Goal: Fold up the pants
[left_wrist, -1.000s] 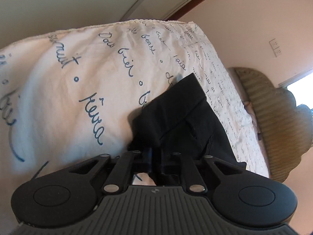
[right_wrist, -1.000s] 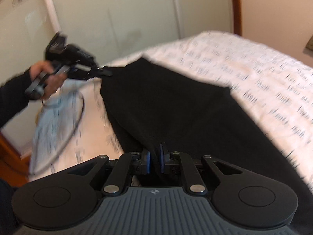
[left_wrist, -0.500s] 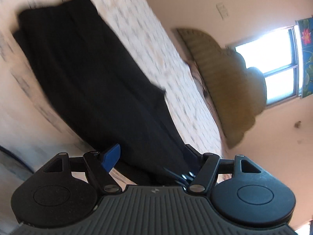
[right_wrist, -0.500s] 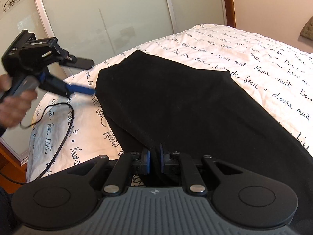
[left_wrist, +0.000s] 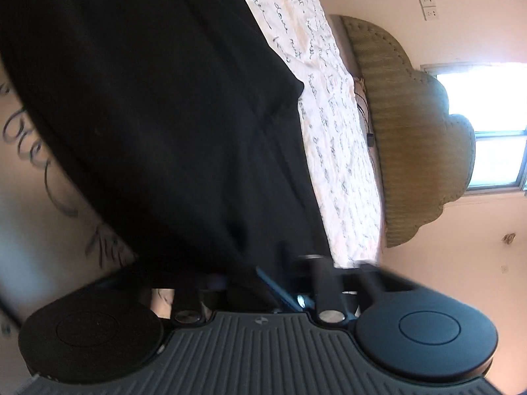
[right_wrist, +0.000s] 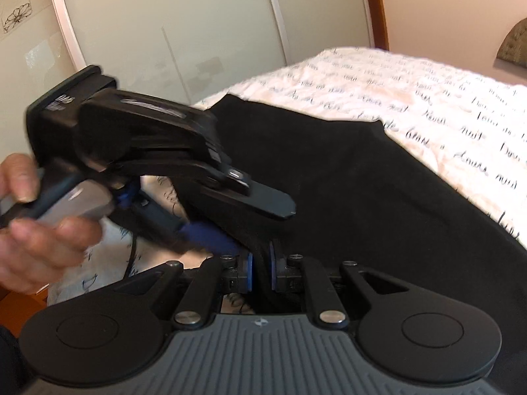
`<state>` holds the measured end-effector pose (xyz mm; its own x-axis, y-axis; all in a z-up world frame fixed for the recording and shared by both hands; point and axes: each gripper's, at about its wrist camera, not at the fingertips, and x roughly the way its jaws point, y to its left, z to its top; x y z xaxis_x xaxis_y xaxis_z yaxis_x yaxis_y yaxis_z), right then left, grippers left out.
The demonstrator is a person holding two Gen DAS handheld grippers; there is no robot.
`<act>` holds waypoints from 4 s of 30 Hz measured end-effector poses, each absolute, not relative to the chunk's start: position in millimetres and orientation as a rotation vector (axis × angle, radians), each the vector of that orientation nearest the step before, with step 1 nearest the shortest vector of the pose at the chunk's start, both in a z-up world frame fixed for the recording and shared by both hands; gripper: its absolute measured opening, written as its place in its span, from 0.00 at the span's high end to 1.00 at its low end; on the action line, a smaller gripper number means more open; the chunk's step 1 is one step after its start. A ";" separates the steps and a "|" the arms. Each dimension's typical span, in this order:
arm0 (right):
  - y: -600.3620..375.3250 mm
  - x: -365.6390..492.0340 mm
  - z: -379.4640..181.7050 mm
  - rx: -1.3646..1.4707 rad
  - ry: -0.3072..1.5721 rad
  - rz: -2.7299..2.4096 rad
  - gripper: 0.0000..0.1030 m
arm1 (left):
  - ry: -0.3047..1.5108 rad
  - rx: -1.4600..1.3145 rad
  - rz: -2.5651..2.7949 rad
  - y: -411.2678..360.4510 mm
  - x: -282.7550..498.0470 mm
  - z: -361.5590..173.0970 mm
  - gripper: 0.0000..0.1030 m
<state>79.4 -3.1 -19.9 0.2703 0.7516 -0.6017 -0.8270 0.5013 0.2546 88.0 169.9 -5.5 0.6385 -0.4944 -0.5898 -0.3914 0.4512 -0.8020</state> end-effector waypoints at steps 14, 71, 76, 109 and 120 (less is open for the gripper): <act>-239.4 135.1 4.1 0.556 0.740 0.355 0.23 | 0.695 -0.912 -0.183 153.0 66.5 -25.9 0.88; -210.8 103.1 -83.0 1.253 0.940 0.316 0.12 | 0.667 -0.973 -0.284 167.5 68.8 -41.4 0.83; -144.2 107.0 -79.3 1.193 0.886 0.482 0.00 | 0.668 -0.967 -0.284 167.9 69.3 -40.7 0.83; -261.4 77.4 -82.7 1.231 0.754 0.308 0.02 | 0.667 -0.919 -0.269 164.1 69.2 -36.9 0.82; -205.6 111.0 -86.4 1.280 0.879 0.477 0.00 | 0.665 -0.937 -0.280 167.9 69.7 -40.3 0.82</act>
